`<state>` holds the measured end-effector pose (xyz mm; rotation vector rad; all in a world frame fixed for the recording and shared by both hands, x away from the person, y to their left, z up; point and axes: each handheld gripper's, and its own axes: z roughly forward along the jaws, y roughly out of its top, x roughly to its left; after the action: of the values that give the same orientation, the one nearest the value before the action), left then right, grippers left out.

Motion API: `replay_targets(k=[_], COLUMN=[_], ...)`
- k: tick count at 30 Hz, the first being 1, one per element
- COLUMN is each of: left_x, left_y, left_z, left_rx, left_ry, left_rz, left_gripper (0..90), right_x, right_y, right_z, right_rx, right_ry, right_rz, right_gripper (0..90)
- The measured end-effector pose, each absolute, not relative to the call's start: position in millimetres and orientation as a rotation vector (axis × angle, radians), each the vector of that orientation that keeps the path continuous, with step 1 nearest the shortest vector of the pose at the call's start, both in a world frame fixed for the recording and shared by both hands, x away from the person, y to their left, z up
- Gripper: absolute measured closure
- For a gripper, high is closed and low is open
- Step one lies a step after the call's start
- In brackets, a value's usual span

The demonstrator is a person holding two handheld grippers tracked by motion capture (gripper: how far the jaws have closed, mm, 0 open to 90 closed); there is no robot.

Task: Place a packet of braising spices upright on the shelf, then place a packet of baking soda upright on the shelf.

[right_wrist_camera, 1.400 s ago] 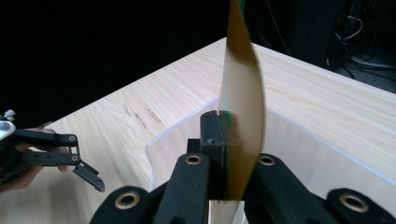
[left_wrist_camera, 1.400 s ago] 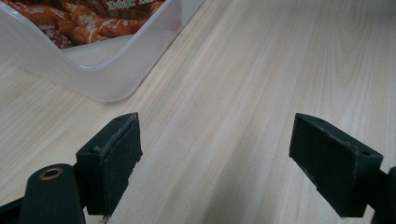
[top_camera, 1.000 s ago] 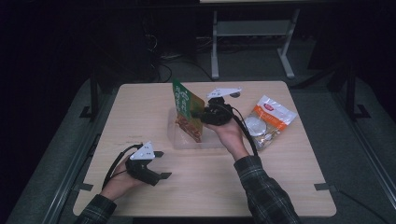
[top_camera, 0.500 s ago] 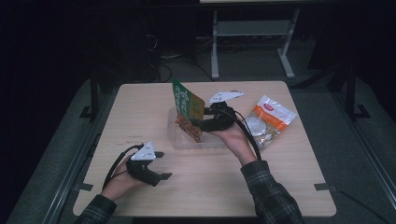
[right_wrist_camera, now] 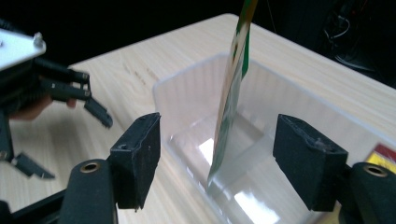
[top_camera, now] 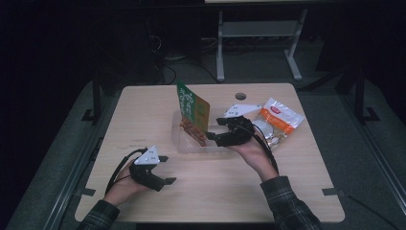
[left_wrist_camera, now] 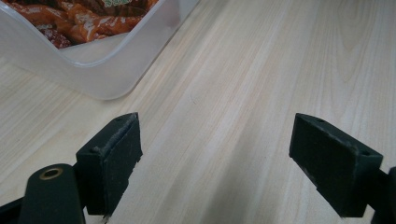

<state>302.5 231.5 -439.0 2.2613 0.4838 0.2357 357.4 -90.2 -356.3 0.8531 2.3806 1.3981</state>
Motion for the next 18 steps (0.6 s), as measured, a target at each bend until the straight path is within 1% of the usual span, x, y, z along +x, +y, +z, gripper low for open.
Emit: replay_targets(k=[12, 18], left_x=[301.5, 301.2], left_y=[232.4, 232.5], left_z=[-438.5, -438.5], left_rx=[2.251, 2.257], left_ry=[0.484, 0.481], left_rz=[0.236, 0.236], left_gripper=[16.3, 16.3], right_x=[326.5, 318.7], right_y=[-117.7, -138.2], right_z=[-364.4, -372.1], right_rx=[0.815, 0.837], right_ry=[2.415, 2.429], right_rz=[1.367, 1.308], right_gripper=[30.6, 30.9])
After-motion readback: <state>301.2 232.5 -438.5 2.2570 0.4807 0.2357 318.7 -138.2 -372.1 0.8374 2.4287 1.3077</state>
